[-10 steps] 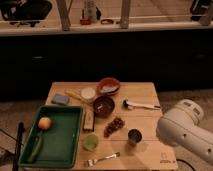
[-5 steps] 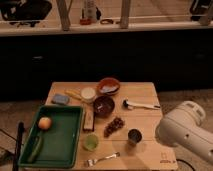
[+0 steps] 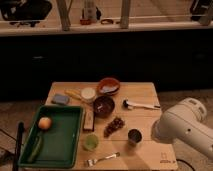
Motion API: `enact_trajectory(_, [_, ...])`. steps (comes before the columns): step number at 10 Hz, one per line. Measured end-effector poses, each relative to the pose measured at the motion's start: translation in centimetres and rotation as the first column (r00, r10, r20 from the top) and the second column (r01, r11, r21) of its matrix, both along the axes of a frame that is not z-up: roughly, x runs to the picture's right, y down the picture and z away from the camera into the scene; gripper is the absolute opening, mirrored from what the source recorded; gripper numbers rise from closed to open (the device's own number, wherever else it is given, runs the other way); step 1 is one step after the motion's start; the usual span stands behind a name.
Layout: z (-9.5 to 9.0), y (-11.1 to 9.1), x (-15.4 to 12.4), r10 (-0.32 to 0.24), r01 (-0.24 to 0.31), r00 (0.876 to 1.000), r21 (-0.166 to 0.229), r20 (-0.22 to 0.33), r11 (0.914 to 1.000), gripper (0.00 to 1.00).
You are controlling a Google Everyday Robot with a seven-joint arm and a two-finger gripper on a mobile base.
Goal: Stack cups into tray
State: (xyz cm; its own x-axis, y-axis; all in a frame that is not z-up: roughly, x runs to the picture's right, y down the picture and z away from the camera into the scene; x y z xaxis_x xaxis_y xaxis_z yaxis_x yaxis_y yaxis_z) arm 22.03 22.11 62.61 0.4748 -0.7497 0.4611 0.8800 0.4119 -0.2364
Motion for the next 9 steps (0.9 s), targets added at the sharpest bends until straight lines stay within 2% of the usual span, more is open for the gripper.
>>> enact_trajectory(4, [1.3,0.0,-3.9,-0.078,0.078,0.993,0.003,0.086,0.9969,0.80])
enact_trajectory(9, [3.6,-0.2,-7.3,-0.153,0.159,0.972,-0.017,0.177,0.9872,0.80])
